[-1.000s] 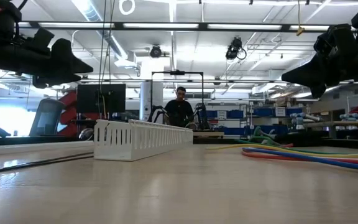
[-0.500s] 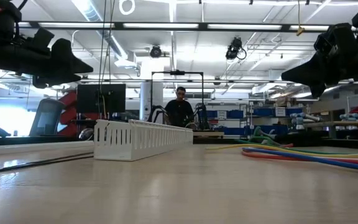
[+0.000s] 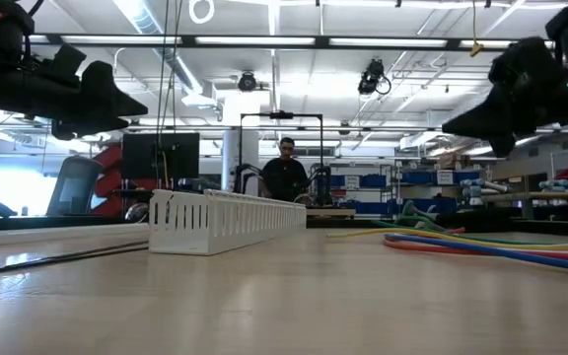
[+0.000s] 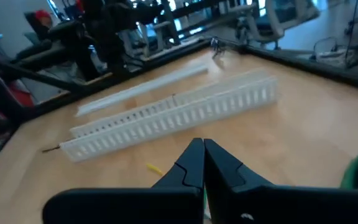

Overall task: Ziptie cables
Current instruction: Adjust the white cable duct

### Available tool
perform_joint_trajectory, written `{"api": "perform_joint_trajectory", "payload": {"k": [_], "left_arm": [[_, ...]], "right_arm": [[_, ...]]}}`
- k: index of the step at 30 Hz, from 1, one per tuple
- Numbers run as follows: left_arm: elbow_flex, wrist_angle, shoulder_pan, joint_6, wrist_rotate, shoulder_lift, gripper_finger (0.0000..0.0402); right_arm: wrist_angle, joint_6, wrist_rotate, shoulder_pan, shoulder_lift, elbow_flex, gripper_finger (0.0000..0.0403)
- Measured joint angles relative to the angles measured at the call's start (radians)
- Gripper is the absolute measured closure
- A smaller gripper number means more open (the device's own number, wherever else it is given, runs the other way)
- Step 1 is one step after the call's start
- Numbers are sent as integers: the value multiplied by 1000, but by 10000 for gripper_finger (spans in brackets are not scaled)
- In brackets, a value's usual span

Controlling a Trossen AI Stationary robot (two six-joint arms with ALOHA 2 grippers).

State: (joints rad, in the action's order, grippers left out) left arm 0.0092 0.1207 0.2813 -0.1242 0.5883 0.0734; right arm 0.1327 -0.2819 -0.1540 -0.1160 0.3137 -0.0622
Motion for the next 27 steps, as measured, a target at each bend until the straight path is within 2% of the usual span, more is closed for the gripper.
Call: {"api": "perform_joint_trajectory", "payload": {"k": [7, 12, 16, 21, 27], "left_arm": [[0, 0, 0, 0, 0, 0, 39], [0, 1, 0, 5, 0, 0, 39], [0, 24, 0, 41, 0, 0, 39], [0, 26, 0, 41, 0, 0, 39], [0, 50, 0, 41, 0, 0, 39]], "right_arm": [[79, 90, -140, 105, 405, -193, 403], [73, 176, -147, 124, 735, -390, 403], [43, 228, -113, 125, 966, -571, 403], [-114, 257, -14, 125, 1210, -801, 403], [-169, 305, 62, 125, 1397, -990, 403]]}}
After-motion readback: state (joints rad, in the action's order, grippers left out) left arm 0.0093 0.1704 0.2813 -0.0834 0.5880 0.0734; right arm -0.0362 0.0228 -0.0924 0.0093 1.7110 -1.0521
